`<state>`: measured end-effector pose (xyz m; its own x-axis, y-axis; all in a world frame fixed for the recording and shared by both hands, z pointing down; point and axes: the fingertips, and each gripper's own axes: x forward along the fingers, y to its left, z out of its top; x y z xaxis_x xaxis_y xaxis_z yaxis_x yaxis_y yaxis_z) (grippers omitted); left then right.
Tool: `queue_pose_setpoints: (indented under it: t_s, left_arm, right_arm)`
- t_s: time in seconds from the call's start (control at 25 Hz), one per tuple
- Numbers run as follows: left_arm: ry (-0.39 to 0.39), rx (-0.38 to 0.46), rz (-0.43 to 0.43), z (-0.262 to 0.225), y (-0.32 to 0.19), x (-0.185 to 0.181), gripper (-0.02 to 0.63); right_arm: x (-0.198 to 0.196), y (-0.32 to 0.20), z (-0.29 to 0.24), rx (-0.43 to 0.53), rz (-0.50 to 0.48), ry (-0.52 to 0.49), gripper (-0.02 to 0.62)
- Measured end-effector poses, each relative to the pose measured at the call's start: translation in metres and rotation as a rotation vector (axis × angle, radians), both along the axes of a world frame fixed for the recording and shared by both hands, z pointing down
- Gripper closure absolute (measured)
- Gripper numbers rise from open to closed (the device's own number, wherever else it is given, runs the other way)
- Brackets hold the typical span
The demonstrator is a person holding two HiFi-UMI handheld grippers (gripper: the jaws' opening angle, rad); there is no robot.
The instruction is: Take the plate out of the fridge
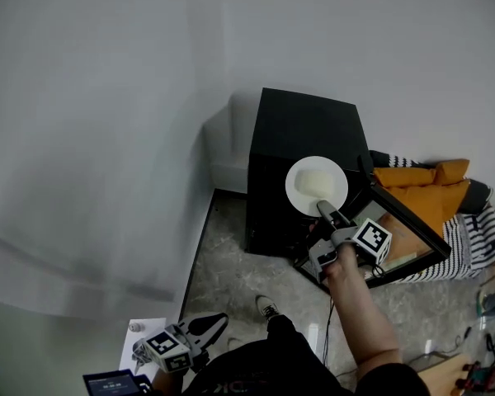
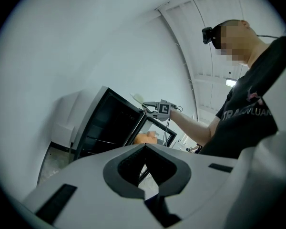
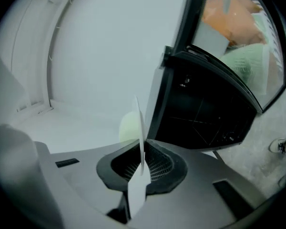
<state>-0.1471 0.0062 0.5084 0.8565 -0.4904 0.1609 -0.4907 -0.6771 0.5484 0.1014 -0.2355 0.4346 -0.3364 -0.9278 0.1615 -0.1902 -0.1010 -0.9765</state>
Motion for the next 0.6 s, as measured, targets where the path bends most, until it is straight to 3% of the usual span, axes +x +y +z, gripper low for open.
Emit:
queue_pose_setpoints:
  t_s: [0.2, 0.4, 0.6]
  left_arm:
    - [0.013, 0.007, -0.054, -0.001, 0.001, -0.015, 0.606]
    - [0.037, 0.004, -0.127, -0.004, -0.002, -0.031, 0.606]
    - [0.014, 0.002, -0.196, -0.006, -0.009, -0.045, 0.606]
  right_arm:
    - [0.019, -0.071, -0.021, -0.02, 0.069, 0.045, 0.569]
    - [0.029, -0.137, -0.02, -0.098, 0.134, 0.074, 0.569]
    - [0.034, -0.178, -0.006, -0.174, 0.181, 0.064, 0.569]
